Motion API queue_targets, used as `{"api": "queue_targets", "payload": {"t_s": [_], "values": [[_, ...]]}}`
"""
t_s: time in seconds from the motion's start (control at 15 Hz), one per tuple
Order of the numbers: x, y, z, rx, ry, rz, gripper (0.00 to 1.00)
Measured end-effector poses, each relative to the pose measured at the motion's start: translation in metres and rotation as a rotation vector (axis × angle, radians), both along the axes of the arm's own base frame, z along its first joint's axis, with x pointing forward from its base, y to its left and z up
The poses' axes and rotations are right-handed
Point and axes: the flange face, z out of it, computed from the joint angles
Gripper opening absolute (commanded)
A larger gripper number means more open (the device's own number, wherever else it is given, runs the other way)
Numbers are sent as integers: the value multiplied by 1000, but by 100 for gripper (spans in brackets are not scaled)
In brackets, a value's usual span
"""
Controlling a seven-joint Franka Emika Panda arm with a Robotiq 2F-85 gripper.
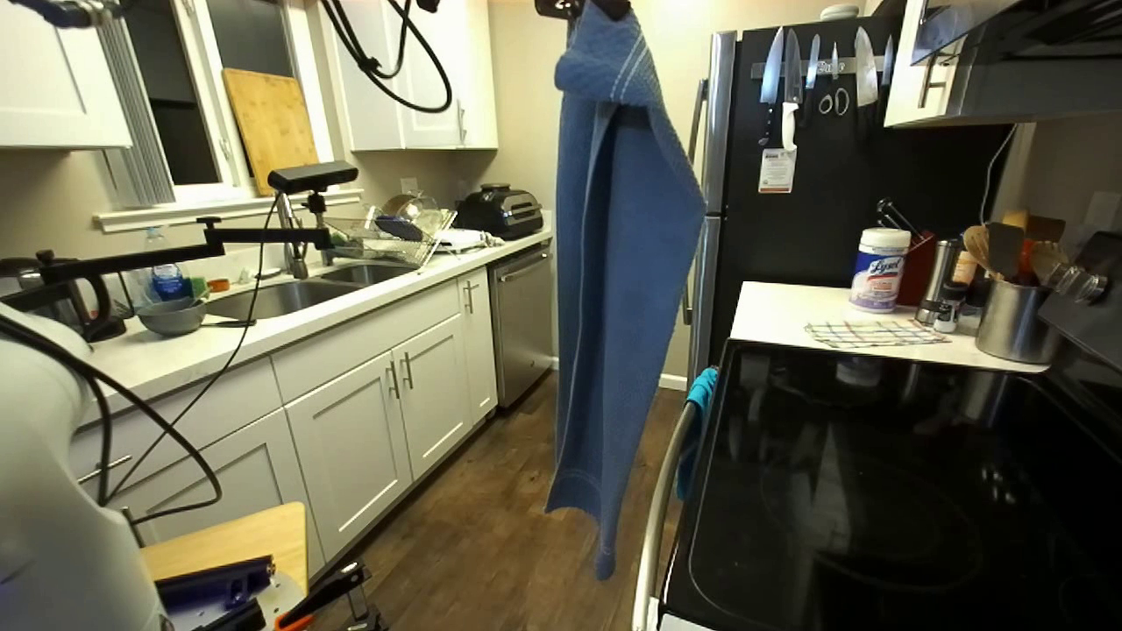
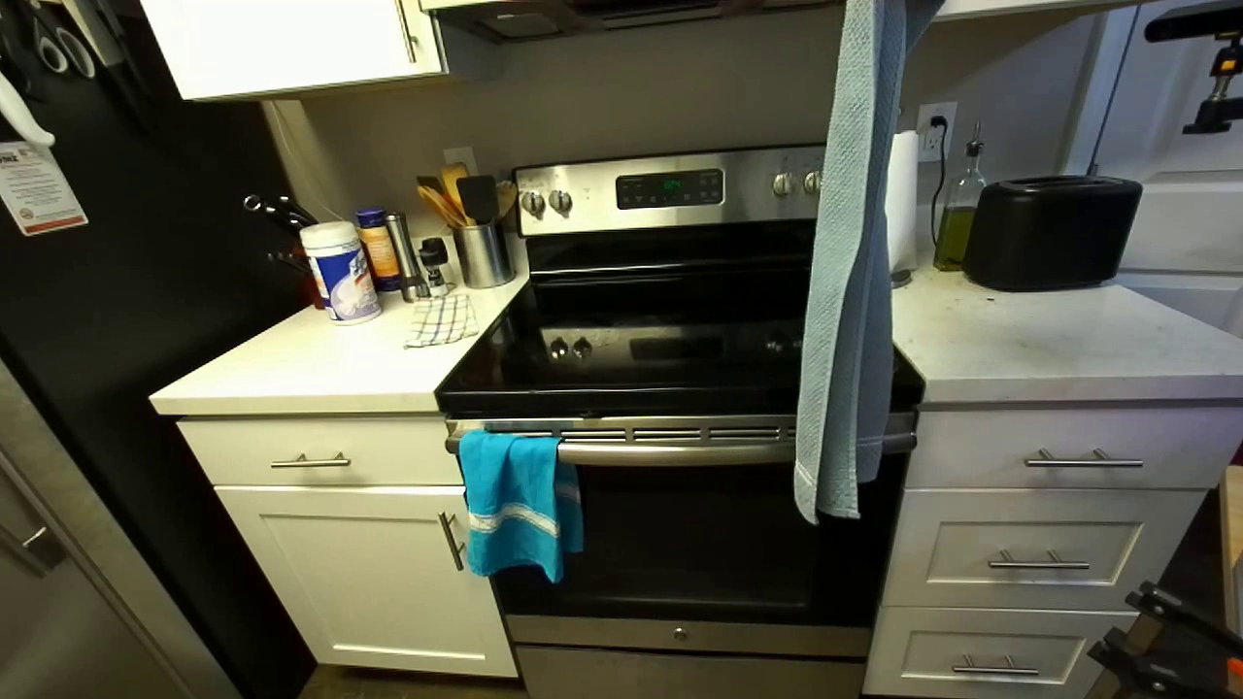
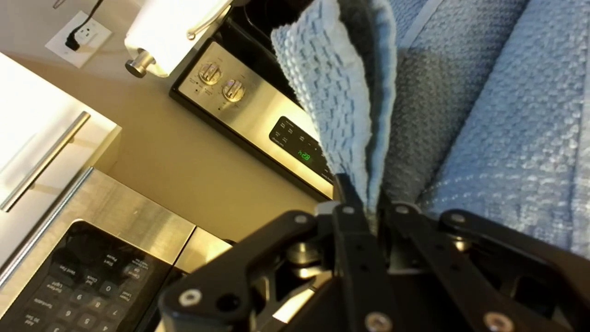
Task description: Remove the light blue towel from the stove and hang it on the oven handle
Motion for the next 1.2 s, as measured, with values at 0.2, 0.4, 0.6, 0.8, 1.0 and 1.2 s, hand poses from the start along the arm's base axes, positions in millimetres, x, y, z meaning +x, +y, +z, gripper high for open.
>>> {"api": "queue_targets", "payload": {"t_s": [0.2,0.4,0.6,0.8,1.0,1.2], "values": [[13,-15,-7,31,14,-26,2],[30,-29,-8,96,18,-49,2],[42,-39,1,163,10,-71,2],[50,-43,13,208,-9,-80,2],[53,-46,27,222,-36,-83,2],[55,-48,38,233,-57,-86,2]]}}
